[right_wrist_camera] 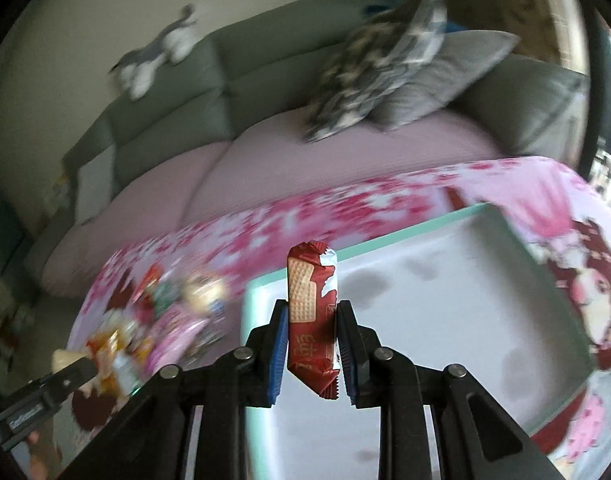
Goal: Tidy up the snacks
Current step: 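Carry both snacks to the white tray and open both tools to release them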
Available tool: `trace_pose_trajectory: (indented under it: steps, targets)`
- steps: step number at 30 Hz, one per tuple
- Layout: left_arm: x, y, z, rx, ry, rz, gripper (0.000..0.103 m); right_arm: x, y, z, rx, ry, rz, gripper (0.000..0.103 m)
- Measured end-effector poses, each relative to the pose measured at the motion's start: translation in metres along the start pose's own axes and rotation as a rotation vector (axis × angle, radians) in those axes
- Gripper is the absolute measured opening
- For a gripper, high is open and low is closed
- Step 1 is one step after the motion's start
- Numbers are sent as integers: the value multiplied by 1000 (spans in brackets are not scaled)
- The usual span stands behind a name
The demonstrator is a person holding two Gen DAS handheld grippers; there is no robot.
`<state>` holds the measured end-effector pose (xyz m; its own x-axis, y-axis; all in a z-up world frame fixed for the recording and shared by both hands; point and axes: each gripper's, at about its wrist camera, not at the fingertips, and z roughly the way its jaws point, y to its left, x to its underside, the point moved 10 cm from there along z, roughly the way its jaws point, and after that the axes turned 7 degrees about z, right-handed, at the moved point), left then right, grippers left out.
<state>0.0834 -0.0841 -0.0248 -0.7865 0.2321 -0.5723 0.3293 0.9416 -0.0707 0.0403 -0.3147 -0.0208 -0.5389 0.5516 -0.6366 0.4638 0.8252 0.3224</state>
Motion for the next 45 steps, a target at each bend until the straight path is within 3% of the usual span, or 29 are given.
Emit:
trace_pose_trajectory:
  steps: [9, 15, 30, 41, 42, 45]
  targets:
    - [-28, -94, 21, 92, 15, 153, 43, -32, -91, -17, 163, -73, 154, 26]
    - [-32, -137, 60, 145, 56, 195, 43, -37, -119, -11, 227, -78, 178, 26]
    - [-28, -142, 143, 140, 109, 169, 43, -19, -134, 40, 271, -20, 131, 26]
    - [-21, -144, 150, 115, 126, 183, 44, -15, -134, 42, 305, 12, 109, 26]
    - [-22, -144, 148, 113, 124, 184, 45, -15, -134, 42, 305, 15, 110, 26]
    - [-24, -142, 145, 116, 129, 177, 61, -13, -133, 43, 310, 35, 103, 28]
